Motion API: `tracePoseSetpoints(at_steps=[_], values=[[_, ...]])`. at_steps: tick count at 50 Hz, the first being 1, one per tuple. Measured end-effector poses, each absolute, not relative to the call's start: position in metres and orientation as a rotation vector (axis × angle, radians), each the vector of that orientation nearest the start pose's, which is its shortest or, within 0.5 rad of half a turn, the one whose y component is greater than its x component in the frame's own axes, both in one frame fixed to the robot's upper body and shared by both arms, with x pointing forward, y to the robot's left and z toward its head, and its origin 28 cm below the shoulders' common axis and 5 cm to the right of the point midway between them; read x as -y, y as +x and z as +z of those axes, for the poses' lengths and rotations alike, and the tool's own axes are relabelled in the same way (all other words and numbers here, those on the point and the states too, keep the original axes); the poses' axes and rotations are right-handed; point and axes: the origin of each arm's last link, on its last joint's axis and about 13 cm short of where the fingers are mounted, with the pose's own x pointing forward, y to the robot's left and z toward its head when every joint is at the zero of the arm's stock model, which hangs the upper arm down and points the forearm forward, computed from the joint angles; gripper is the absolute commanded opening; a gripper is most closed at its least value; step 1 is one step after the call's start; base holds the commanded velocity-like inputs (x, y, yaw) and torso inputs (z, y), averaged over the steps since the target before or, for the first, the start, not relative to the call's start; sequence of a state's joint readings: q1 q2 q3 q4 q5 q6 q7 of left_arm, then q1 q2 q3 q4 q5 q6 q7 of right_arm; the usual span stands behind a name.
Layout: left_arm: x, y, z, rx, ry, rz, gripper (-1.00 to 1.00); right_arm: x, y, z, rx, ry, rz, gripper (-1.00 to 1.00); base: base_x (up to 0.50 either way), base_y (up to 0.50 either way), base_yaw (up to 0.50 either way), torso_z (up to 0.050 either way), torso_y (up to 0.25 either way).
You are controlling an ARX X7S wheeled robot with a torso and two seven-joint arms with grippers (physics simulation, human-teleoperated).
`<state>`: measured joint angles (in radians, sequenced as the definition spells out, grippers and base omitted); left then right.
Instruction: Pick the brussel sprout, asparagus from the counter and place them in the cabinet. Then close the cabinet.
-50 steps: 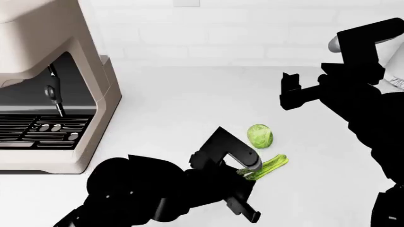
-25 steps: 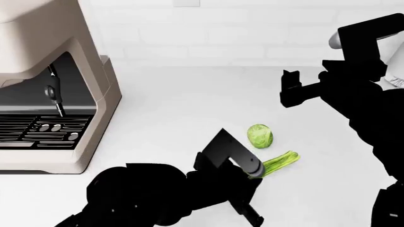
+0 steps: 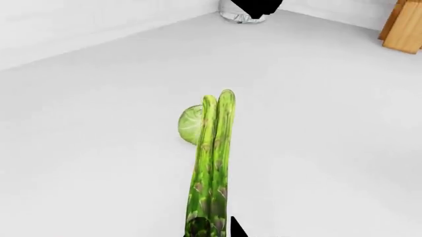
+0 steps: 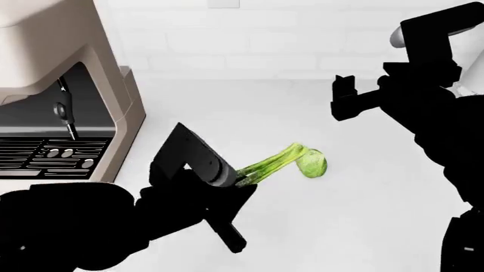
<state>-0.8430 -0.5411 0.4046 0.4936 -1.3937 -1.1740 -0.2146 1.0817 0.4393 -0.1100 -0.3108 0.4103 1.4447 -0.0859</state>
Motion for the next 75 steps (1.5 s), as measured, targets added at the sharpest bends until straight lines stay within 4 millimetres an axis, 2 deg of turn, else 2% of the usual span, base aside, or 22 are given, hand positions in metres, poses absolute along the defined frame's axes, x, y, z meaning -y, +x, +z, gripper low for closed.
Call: tracePoseSetpoints(at_steps=[12, 26, 42, 75], values=[[-0.228, 0.227, 0.236, -0.264, 0.082, -0.820, -1.00, 0.162, 0.299, 0.279, -0.145, -0.197, 0.175, 1.00, 0.00, 0.00, 0.00, 0.000, 0.000], [-0.245, 0.237, 0.245, -0.239, 0.075, -0.678, -1.00, 0.154, 0.307, 0.255, -0.208, -0.154, 0.233, 1.00, 0.00, 0.00, 0.00, 0.000, 0.000], [-0.252, 0.243, 0.244, -0.240, 0.064, -0.614, -1.00, 0.143, 0.307, 0.233, -0.288, -0.106, 0.302, 1.00, 0.00, 0.00, 0.00, 0.000, 0.000], [-0.251, 0.244, 0.235, -0.265, 0.049, -0.611, -1.00, 0.135, 0.293, 0.212, -0.357, -0.077, 0.352, 1.00, 0.00, 0.00, 0.00, 0.000, 0.000]])
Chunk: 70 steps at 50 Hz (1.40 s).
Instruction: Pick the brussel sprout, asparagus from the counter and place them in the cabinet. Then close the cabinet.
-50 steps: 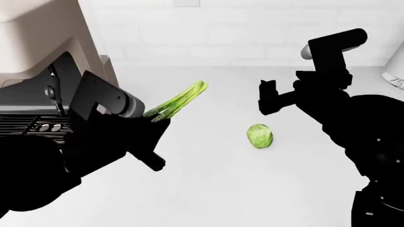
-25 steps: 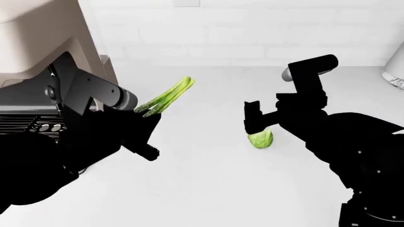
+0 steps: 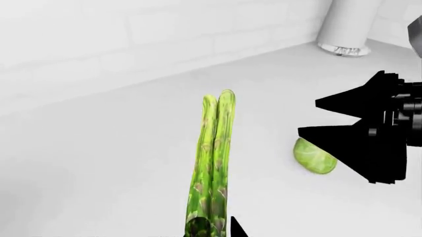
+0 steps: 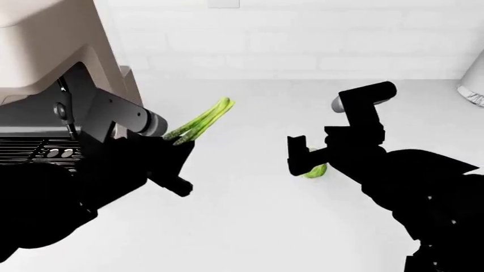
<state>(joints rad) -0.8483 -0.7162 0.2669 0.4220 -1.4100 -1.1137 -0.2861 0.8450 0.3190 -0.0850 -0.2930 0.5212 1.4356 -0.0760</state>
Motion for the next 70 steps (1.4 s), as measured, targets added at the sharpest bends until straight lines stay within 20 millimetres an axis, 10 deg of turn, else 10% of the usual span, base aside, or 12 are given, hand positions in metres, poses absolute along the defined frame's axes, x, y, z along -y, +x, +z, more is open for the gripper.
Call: tracePoseSetpoints(at_steps=[53, 54, 70], values=[[-0.248, 0.245, 0.228, -0.291, 0.042, -0.622, -1.00, 0.140, 0.285, 0.172, -0.492, -0.126, 0.323, 1.00, 0.00, 0.00, 0.00, 0.000, 0.000], [-0.248, 0.245, 0.228, -0.291, 0.041, -0.622, -1.00, 0.141, 0.285, 0.171, -0.494, -0.127, 0.323, -1.00, 0.00, 0.00, 0.00, 0.000, 0.000], [-0.248, 0.245, 0.226, -0.293, 0.036, -0.621, -1.00, 0.142, 0.284, 0.171, -0.471, -0.124, 0.310, -1.00, 0.00, 0.00, 0.00, 0.000, 0.000]])
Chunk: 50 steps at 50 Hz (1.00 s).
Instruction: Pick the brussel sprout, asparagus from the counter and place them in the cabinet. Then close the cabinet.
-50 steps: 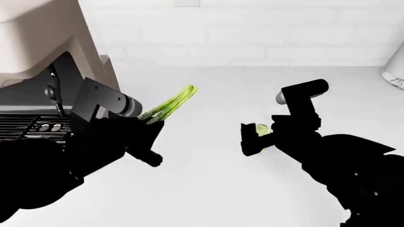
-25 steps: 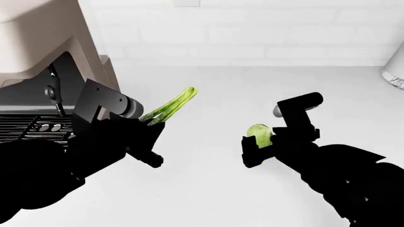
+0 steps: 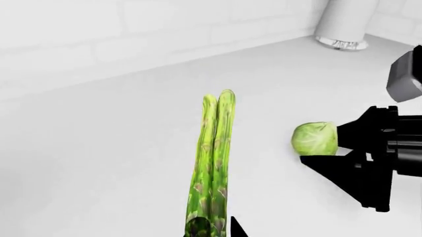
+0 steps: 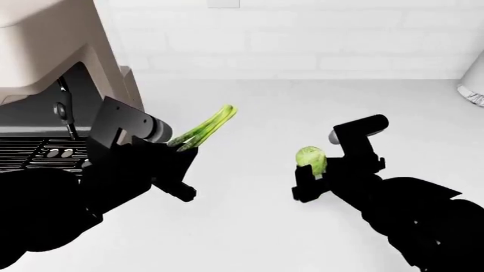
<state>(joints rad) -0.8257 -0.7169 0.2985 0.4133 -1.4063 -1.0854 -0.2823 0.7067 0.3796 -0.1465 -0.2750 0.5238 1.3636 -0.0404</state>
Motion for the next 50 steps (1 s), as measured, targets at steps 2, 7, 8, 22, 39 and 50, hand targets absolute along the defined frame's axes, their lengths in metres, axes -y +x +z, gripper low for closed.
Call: tracePoseSetpoints(at_steps=[2, 7, 8, 22, 39, 50], values=[[-0.249, 0.245, 0.226, -0.291, 0.034, -0.620, -1.00, 0.143, 0.283, 0.173, -0.456, -0.122, 0.309, -1.00, 0.00, 0.00, 0.00, 0.000, 0.000], [-0.249, 0.244, 0.227, -0.283, 0.030, -0.614, -1.00, 0.144, 0.278, 0.179, -0.393, -0.128, 0.295, -1.00, 0.00, 0.00, 0.00, 0.000, 0.000], [-0.249, 0.244, 0.228, -0.281, 0.030, -0.613, -1.00, 0.144, 0.277, 0.181, -0.377, -0.131, 0.292, -1.00, 0.00, 0.00, 0.00, 0.000, 0.000], [-0.250, 0.235, 0.238, -0.231, 0.034, -0.599, -1.00, 0.136, 0.254, 0.212, -0.131, -0.179, 0.264, -1.00, 0.00, 0.00, 0.00, 0.000, 0.000], [-0.249, 0.225, 0.246, -0.200, 0.045, -0.606, -1.00, 0.115, 0.226, 0.241, 0.205, -0.243, 0.214, -1.00, 0.00, 0.00, 0.00, 0.000, 0.000], [-0.248, 0.222, 0.247, -0.191, 0.047, -0.613, -1.00, 0.104, 0.216, 0.269, 0.406, -0.248, 0.210, -1.00, 0.00, 0.00, 0.00, 0.000, 0.000]])
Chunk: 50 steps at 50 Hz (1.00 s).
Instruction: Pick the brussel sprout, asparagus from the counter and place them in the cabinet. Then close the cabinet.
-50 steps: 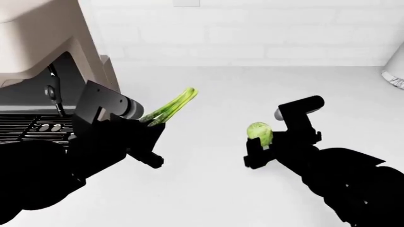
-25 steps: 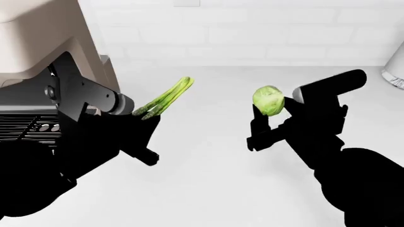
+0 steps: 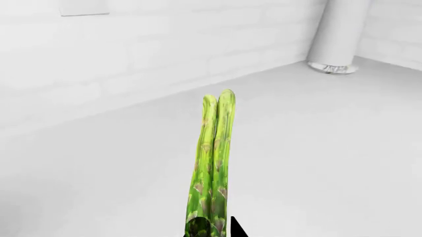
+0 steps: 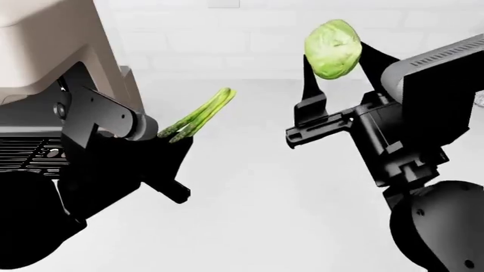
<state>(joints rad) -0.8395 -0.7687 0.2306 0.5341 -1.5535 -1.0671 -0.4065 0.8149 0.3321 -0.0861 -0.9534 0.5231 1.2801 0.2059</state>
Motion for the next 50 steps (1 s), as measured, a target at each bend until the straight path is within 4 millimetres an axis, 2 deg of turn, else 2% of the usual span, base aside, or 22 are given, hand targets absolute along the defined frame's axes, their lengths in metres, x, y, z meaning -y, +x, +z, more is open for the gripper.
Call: tracePoseSetpoints(at_steps=[32, 41, 50], values=[[-0.244, 0.219, 0.256, -0.169, 0.049, -0.638, -1.00, 0.092, 0.208, 0.344, 0.728, -0.248, 0.170, -1.00, 0.00, 0.00, 0.00, 0.000, 0.000], [-0.243, 0.219, 0.258, -0.163, 0.047, -0.643, -1.00, 0.089, 0.213, 0.369, 0.785, -0.237, 0.158, -1.00, 0.00, 0.00, 0.00, 0.000, 0.000], [-0.242, 0.219, 0.259, -0.160, 0.044, -0.649, -1.00, 0.088, 0.228, 0.399, 0.830, -0.217, 0.140, -1.00, 0.00, 0.00, 0.00, 0.000, 0.000]])
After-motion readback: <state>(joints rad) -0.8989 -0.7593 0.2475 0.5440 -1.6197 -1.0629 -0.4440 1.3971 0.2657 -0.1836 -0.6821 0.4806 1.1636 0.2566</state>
